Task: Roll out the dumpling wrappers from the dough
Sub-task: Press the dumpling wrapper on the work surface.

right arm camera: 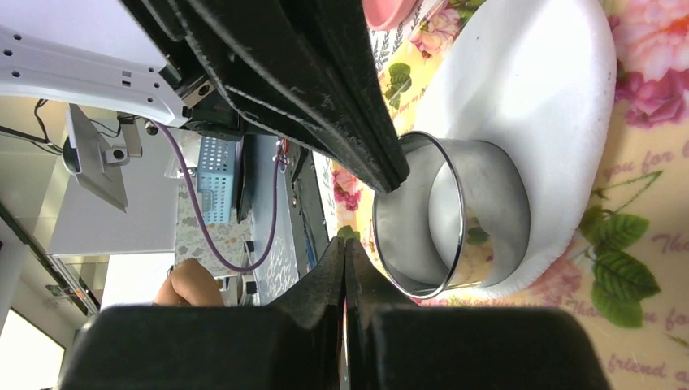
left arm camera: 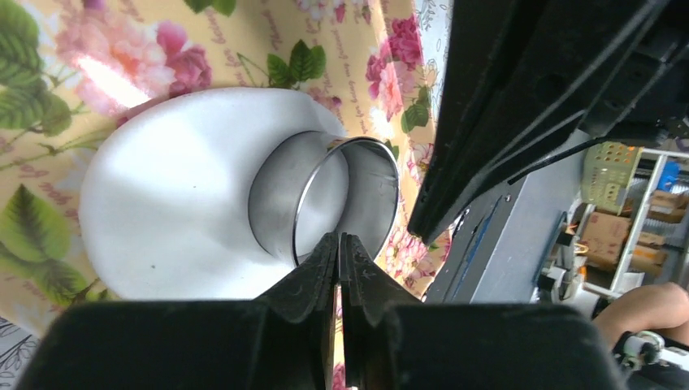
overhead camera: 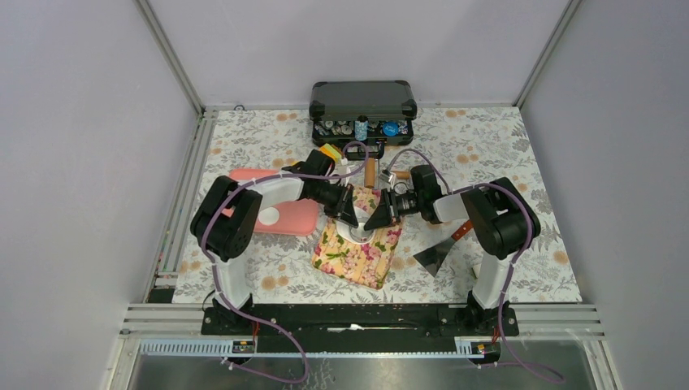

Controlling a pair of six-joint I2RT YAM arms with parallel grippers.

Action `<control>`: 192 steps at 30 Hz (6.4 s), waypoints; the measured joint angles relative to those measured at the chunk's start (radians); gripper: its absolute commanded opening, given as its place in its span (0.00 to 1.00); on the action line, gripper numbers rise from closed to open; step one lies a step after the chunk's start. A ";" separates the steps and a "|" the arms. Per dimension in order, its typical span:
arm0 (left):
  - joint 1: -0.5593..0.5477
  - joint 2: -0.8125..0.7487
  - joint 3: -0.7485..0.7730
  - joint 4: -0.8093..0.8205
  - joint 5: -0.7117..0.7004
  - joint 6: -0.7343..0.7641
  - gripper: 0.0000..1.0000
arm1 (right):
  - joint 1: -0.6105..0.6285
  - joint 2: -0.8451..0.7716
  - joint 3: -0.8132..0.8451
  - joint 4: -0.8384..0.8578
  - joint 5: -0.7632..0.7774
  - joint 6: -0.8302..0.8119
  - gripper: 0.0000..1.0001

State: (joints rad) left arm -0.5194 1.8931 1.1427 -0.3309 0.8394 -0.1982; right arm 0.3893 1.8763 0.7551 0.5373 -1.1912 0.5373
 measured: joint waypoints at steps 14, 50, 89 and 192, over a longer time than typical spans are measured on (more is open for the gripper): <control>-0.013 -0.059 -0.007 -0.040 0.044 0.118 0.00 | 0.000 0.050 0.083 0.105 0.001 0.103 0.00; -0.023 0.028 -0.033 -0.142 0.109 0.208 0.00 | -0.007 0.200 0.087 0.273 0.001 0.265 0.00; 0.238 -0.151 0.018 -0.117 0.174 0.173 0.79 | 0.090 0.145 0.171 -0.142 -0.011 -0.037 0.00; 0.066 0.210 0.373 -0.171 -0.667 -0.166 0.00 | 0.200 -0.183 0.406 -0.939 0.475 -1.607 0.92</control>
State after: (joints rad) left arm -0.4538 2.1033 1.5154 -0.5014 0.1722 -0.3641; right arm 0.5892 1.6932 1.1610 -0.4015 -0.7162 -1.0698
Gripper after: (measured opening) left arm 0.043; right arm 0.906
